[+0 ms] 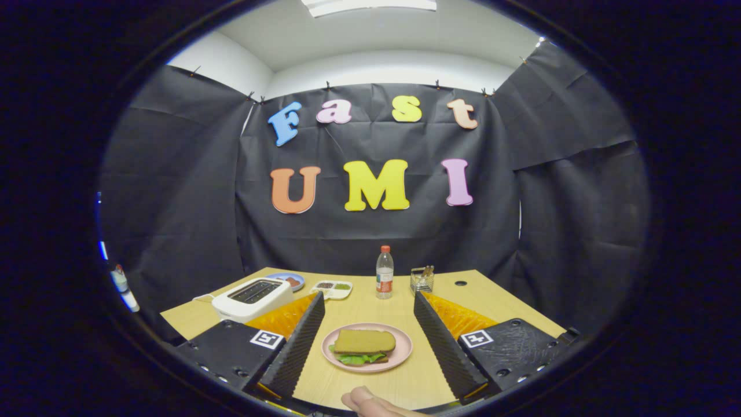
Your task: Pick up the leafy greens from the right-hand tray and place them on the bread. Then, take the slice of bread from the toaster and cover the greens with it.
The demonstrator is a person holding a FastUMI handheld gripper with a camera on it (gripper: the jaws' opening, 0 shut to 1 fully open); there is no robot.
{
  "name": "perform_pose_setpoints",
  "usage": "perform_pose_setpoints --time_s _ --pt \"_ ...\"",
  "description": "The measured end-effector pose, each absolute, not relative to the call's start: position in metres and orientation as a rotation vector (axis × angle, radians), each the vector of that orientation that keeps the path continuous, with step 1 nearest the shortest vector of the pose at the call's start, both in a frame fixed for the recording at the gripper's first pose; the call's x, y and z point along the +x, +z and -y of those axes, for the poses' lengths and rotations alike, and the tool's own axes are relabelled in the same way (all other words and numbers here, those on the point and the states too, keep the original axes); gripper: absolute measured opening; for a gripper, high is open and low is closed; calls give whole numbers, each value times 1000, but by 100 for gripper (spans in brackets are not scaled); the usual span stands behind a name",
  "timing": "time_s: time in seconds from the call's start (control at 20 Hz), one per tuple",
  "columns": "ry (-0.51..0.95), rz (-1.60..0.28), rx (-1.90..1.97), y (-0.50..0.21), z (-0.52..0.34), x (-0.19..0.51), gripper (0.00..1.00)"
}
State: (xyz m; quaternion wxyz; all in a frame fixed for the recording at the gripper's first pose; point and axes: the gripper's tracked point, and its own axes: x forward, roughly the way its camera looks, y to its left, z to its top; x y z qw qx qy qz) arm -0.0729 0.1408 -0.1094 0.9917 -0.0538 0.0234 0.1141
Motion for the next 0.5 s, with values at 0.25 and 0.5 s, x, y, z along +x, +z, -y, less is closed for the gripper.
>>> perform_pose_setpoints --time_s 0.25,0.5 --pt "173 -17 -138 -94 -118 -118 94" --pt "161 25 -151 -86 -106 -166 94"
